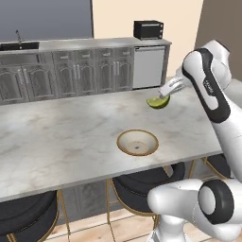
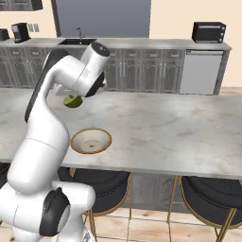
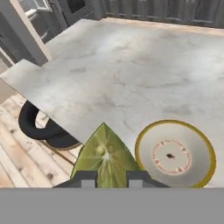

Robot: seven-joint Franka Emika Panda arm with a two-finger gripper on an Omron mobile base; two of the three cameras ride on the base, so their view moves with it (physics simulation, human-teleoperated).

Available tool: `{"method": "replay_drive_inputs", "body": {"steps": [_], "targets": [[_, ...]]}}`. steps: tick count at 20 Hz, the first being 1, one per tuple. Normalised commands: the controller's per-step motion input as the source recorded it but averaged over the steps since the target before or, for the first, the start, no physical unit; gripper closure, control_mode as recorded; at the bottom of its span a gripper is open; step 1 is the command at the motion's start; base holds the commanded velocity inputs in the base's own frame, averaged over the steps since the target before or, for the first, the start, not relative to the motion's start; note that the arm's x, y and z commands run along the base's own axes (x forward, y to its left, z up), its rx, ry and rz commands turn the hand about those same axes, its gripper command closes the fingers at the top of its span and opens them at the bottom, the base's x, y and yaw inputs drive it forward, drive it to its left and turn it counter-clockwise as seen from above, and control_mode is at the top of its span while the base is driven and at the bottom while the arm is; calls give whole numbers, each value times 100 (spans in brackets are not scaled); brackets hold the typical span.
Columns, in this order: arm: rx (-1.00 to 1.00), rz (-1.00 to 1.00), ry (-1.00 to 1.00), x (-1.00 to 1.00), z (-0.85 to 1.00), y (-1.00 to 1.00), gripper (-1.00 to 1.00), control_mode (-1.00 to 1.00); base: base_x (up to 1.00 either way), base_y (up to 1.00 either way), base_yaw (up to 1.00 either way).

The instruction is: There is a bowl on the dining counter. Grab a lemon wedge from the fridge and place it in the bowl. Then get the liquor bottle and glass cup from the cabinet and place them next to the bowl.

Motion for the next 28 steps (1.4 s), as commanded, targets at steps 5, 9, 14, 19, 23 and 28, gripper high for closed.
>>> {"method": "replay_drive_inputs", "body": {"steps": [5, 9, 14, 19, 23, 28], "targets": [[-9, 0, 27, 41, -67, 11, 100, -100, 0, 0, 0], [-8, 0, 16, 57, -60, 8, 100, -100, 0, 0, 0], [-7, 0, 3, 46, -55, 1, 100, -100, 0, 0, 0], [-8, 0, 0, 35, -56, 0, 100, -100, 0, 0, 0], [-9, 0, 0, 37, -51, 0, 100, -100, 0, 0, 0], [-10, 0, 0, 33, -53, 0, 100, -100, 0, 0, 0]]}}
